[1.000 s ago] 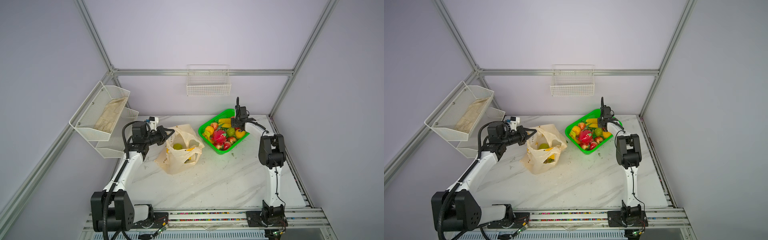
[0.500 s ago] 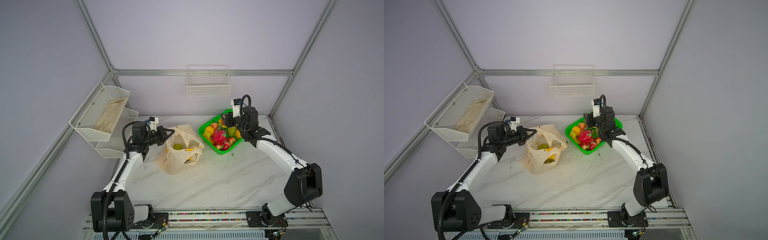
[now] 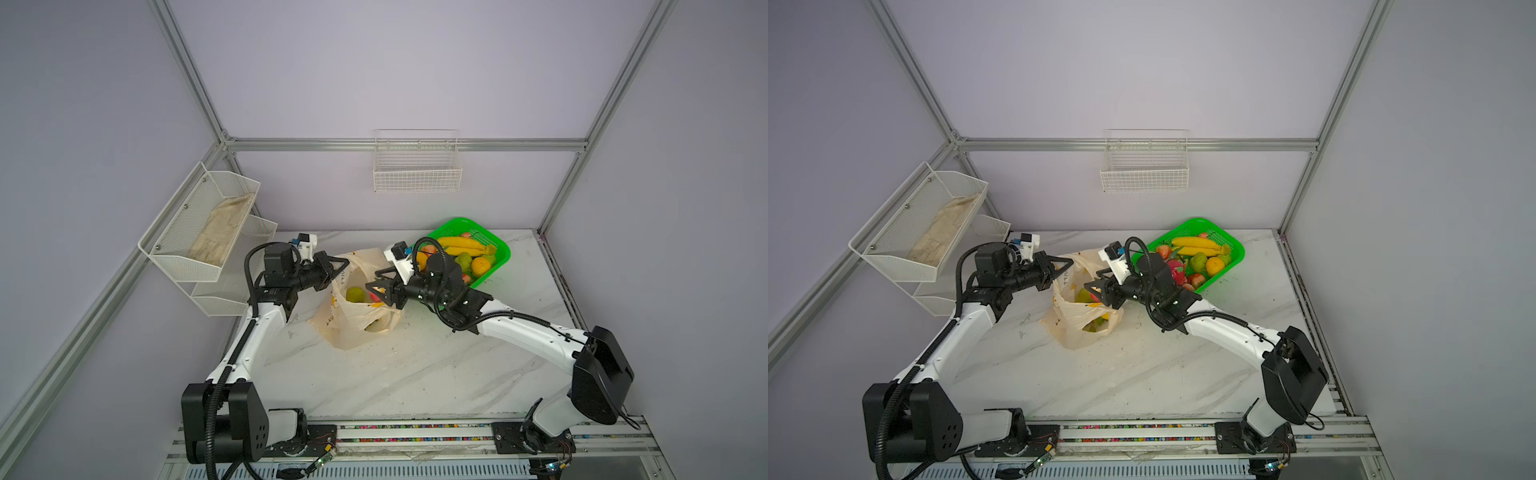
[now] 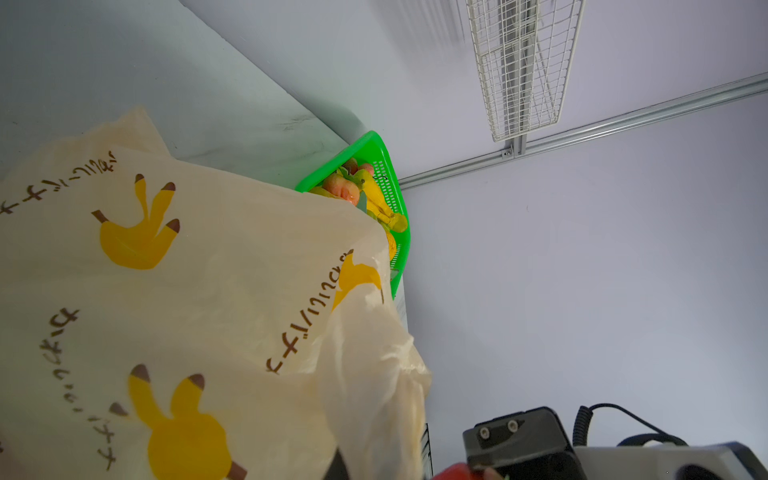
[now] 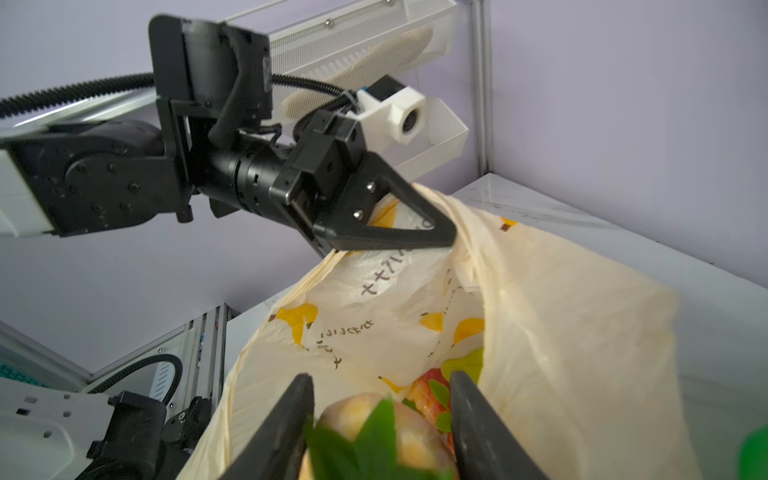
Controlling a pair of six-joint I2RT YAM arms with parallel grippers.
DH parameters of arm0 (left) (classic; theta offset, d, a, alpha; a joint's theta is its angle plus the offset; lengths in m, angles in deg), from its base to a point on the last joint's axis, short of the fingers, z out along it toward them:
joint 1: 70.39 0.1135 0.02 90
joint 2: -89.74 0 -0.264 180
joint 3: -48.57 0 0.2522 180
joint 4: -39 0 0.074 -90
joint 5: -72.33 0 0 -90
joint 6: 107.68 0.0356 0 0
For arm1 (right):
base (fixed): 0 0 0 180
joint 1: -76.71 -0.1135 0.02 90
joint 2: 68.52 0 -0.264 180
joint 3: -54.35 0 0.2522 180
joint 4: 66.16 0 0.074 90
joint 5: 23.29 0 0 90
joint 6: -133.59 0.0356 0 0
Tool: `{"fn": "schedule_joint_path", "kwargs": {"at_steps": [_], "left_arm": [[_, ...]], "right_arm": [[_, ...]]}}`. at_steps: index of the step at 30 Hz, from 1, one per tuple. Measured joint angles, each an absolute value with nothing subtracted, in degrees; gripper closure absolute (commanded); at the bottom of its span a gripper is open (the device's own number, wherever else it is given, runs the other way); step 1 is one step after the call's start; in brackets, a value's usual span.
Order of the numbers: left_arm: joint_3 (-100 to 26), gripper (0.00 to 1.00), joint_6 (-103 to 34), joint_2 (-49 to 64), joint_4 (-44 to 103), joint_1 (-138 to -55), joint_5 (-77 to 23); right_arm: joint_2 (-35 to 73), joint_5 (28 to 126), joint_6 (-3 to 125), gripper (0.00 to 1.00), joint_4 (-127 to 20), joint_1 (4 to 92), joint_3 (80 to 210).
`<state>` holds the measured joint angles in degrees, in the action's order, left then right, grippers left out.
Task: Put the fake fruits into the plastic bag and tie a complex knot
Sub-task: 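Carry the held fruit into the bag mouth held by the left gripper, then release the fruit inside the bag and open the right gripper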
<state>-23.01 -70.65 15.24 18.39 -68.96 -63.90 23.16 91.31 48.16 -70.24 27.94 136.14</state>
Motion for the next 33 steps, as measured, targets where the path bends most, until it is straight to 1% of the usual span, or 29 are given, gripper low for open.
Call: {"fn": "schedule_joint_path", "kwargs": {"at_steps": [6, 11, 13, 17, 20, 24, 30, 33], "left_arm": [[-23.0, 1.00, -70.7, 15.0, 18.4, -69.0, -63.9], [-23.0, 1.00, -70.7, 14.9, 18.4, -69.0, -64.0], [-23.0, 1.00, -70.7, 14.8, 18.4, -69.0, -64.0], [-23.0, 1.00, -70.7, 14.6, 18.4, -69.0, -64.0], [-23.0, 1.00, -70.7, 14.6, 18.4, -69.0, -64.0], [-23.0, 1.00, -70.7, 14.6, 18.4, -69.0, -64.0], [-23.0, 1.00, -70.7, 14.6, 18.4, -69.0, -64.0], [-23.0, 1.00, -70.7, 14.6, 18.4, -69.0, -64.0]], "right_arm": [[32.5, 89.8, 46.2, 0.65, -72.8, 25.7, 137.3], [36.4, 86.9, 45.9, 0.63, -77.3, 25.7, 137.1], [37.3, 85.4, 46.1, 0.61, -79.3, 25.7, 137.1], [40.6, 80.7, 48.2, 0.56, -82.1, 25.6, 138.1], [43.2, 77.9, 49.9, 0.49, -82.9, 25.3, 139.5], [45.0, 77.4, 51.5, 0.38, -82.9, 25.1, 140.7], [44.8, 78.3, 52.3, 0.24, -83.0, 24.9, 140.7], [43.7, 79.0, 52.3, 0.23, -82.9, 24.9, 140.2]]}}
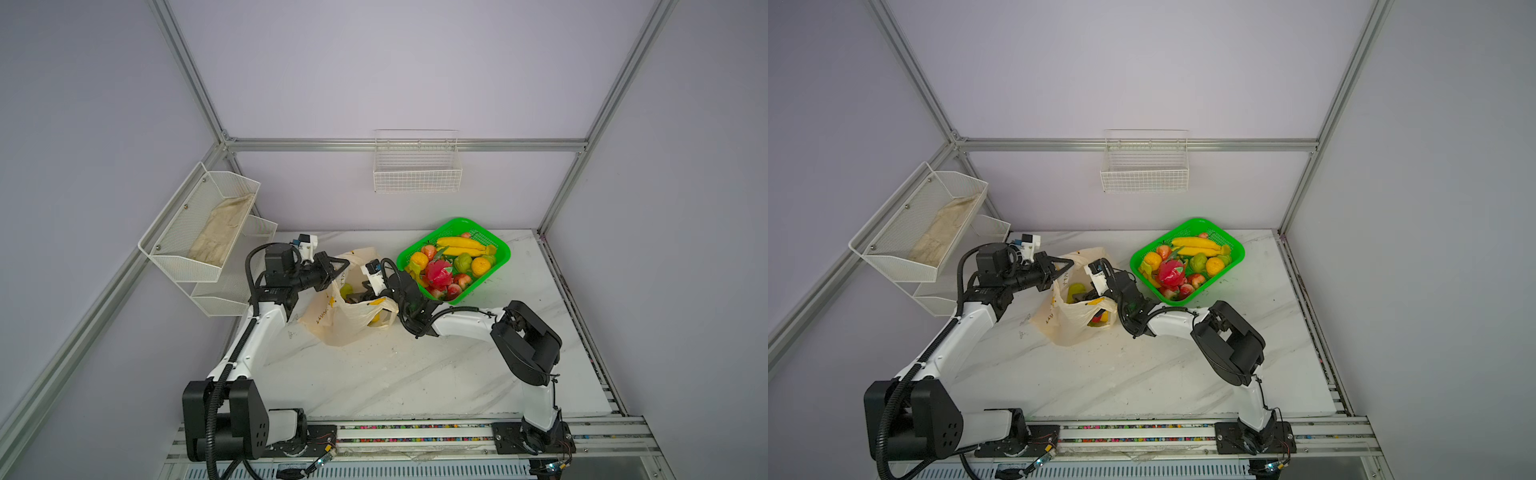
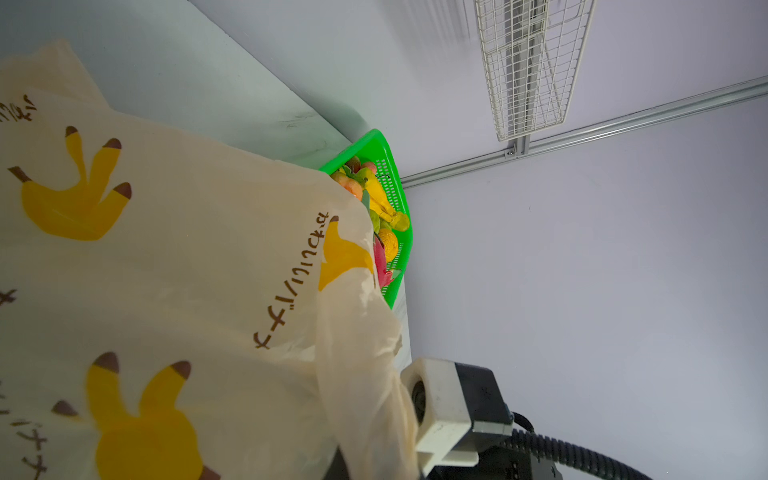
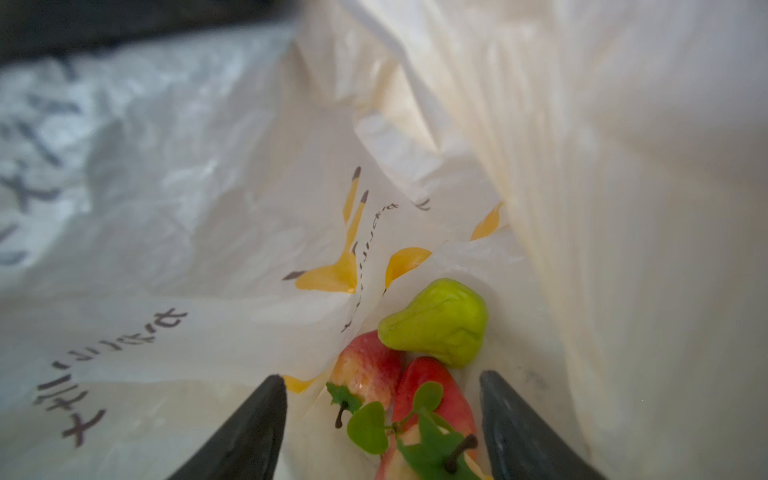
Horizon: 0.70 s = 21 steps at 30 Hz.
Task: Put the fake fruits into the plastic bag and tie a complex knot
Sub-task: 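Release the fruit inside the bag and open the right gripper, then withdraw the right gripper from the bag back over the basket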
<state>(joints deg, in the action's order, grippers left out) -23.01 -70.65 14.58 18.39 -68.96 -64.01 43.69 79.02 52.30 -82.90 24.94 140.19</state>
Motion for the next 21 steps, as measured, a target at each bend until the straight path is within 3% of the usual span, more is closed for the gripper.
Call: {"fn": "schedule_joint_path", "kwargs": {"at_steps": [11, 21], "left_arm": [[-23.0, 1.00, -70.7, 14.6, 18.4, -69.0, -64.0], [-23.0, 1.00, -70.7, 14.6, 18.4, -69.0, -64.0]], "right_arm": [[31.2, 83.8, 50.2, 0.26, -81.0, 25.2, 134.9], [19.0, 84.8, 50.4, 0.22, -79.8, 31.3, 132.2]]}}
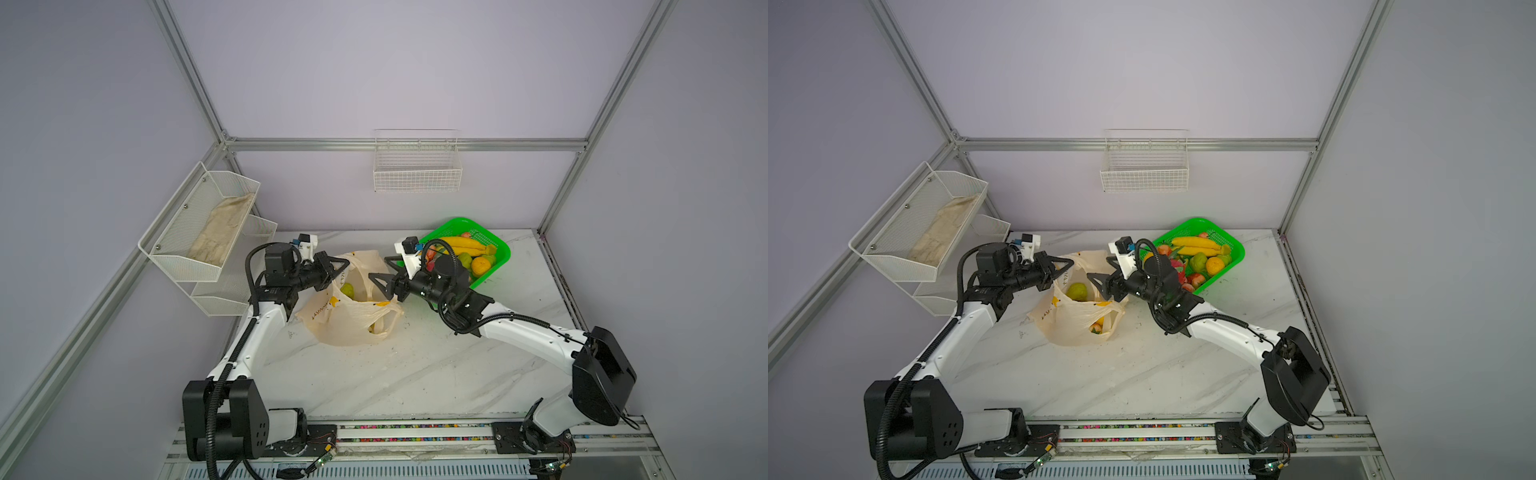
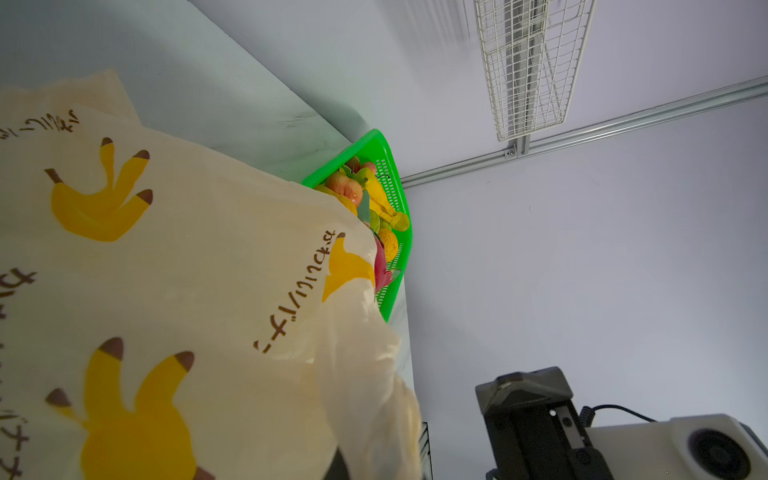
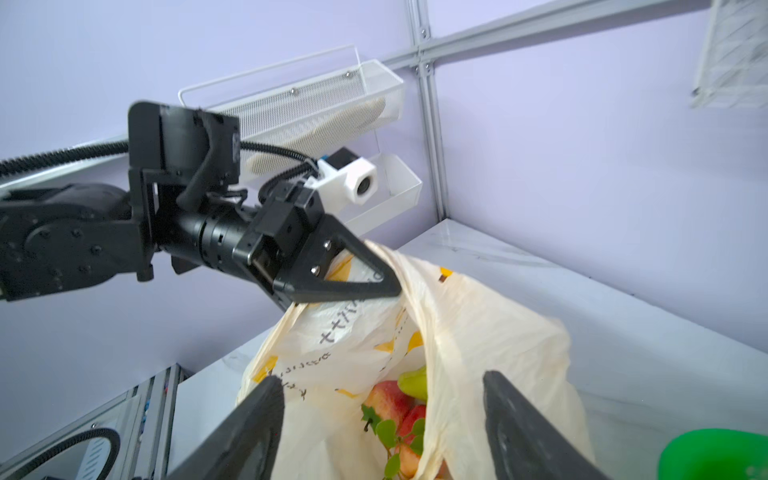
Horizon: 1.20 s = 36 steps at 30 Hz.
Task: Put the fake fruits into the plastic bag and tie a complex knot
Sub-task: 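Withdraw the right gripper from the bag back over the basket, then grasp the yellow banana bunch in the basket with the right gripper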
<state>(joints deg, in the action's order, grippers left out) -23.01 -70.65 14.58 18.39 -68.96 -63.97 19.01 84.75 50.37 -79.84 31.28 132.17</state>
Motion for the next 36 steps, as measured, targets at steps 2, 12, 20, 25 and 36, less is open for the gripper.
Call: {"fn": "schedule_joint_path", "kwargs": {"at_steps": [2, 12, 20, 25, 36], "left_arm": [[-23.0, 1.00, -70.7, 14.6, 18.4, -69.0, -64.0], [-23.0, 1.00, -70.7, 14.6, 18.4, -69.0, -64.0], [-23.0, 1.00, -70.7, 14.6, 18.4, -69.0, -64.0], [-23.0, 1.00, -70.7, 14.6, 18.4, -69.0, -64.0], [-23.0, 1.00, -70.7, 14.6, 18.4, -69.0, -64.2]], "right_arm": [[16.8, 85.1, 50.8, 0.21, -79.8, 33.3, 131.6], [8.9, 82.1, 54.1, 0.20, -71.1, 48.2, 129.5], [11.1, 75.7, 54.9, 0.20, -60.8, 65.5, 129.1], [18.9, 69.9, 52.6, 0.19, -56.2, 66.6, 133.6], [39.5, 66.2, 48.2, 0.23, -49.9, 72.0, 150.3]]}}
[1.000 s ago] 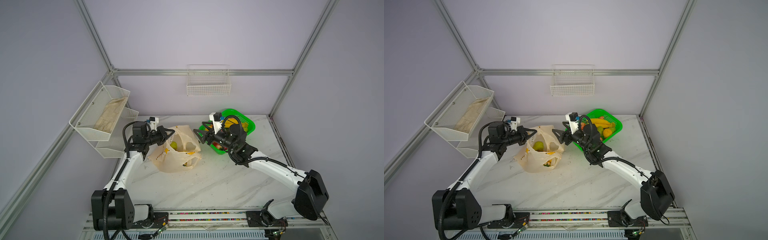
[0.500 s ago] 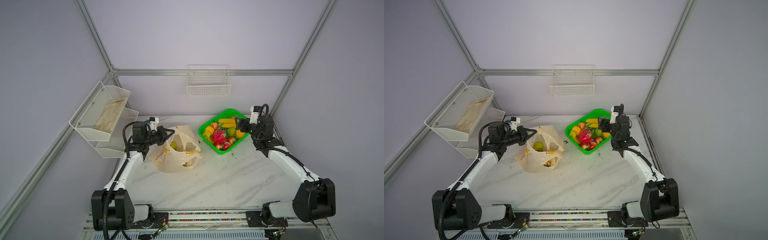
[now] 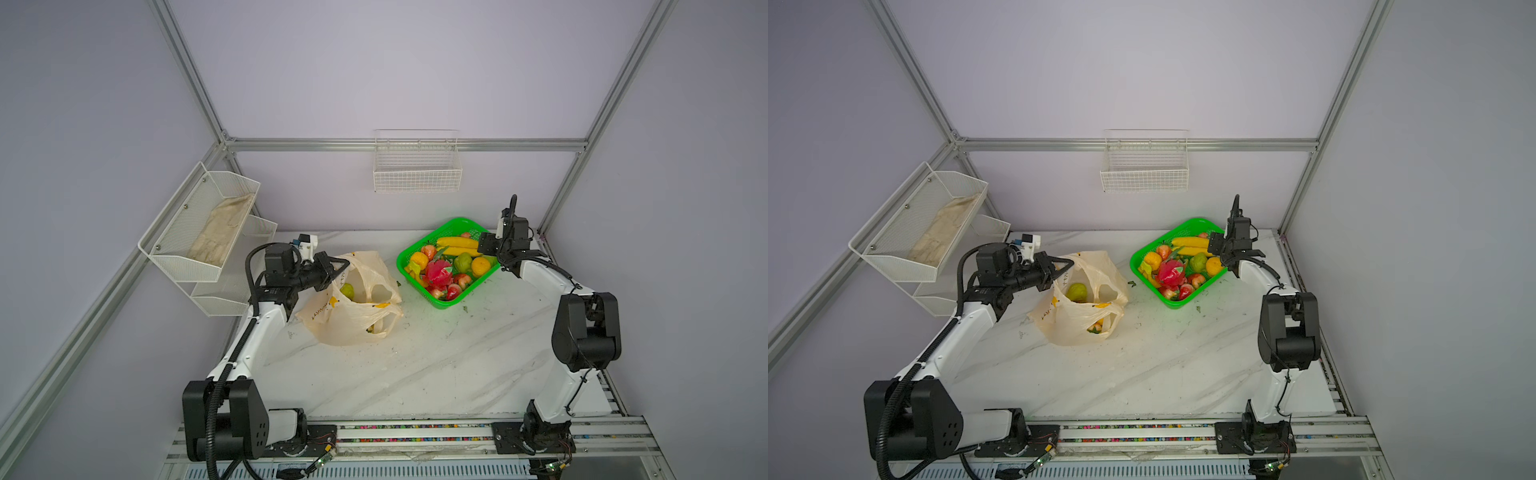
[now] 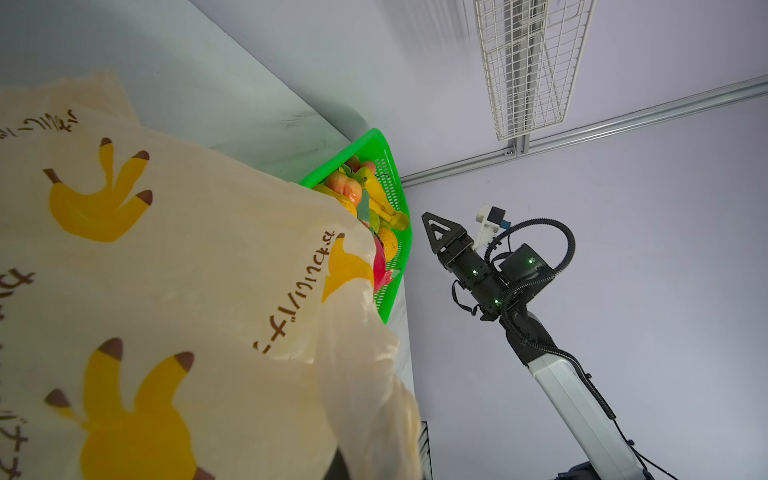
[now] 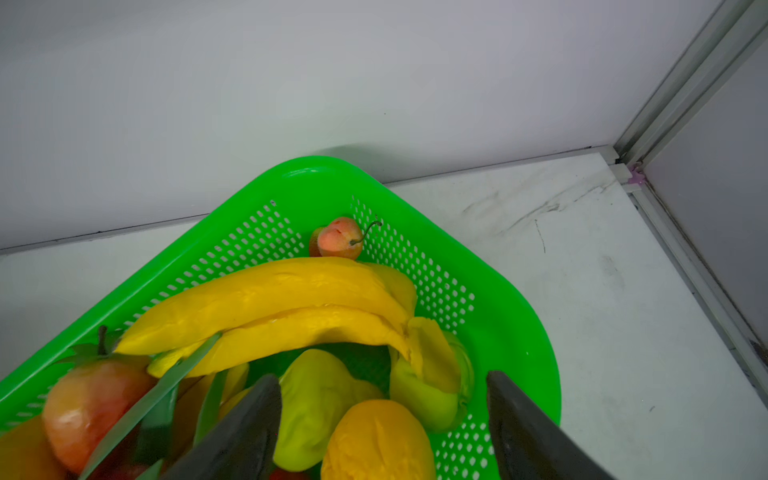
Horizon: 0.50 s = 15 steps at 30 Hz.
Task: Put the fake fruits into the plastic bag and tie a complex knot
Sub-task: 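Grasp the yellow banana bunch in the basket with the right gripper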
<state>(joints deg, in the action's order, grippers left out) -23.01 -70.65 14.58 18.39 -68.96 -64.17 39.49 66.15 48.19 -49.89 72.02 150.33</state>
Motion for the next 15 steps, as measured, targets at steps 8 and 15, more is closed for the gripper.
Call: {"fn": "schedule_joint_path", "kwargs": {"at_steps": [8, 15], "left_arm": [[-23.0, 1.00, -70.7, 14.6, 18.4, -69.0, -64.2], [-23.0, 1.00, -70.7, 14.6, 18.4, -69.0, -64.4]], "right_arm": [[50.2, 64.3, 46.1, 0.33, -44.8, 73.2, 159.7], [53.8, 65.0, 45.5, 0.56, -42.5, 73.4, 162.7]]}}
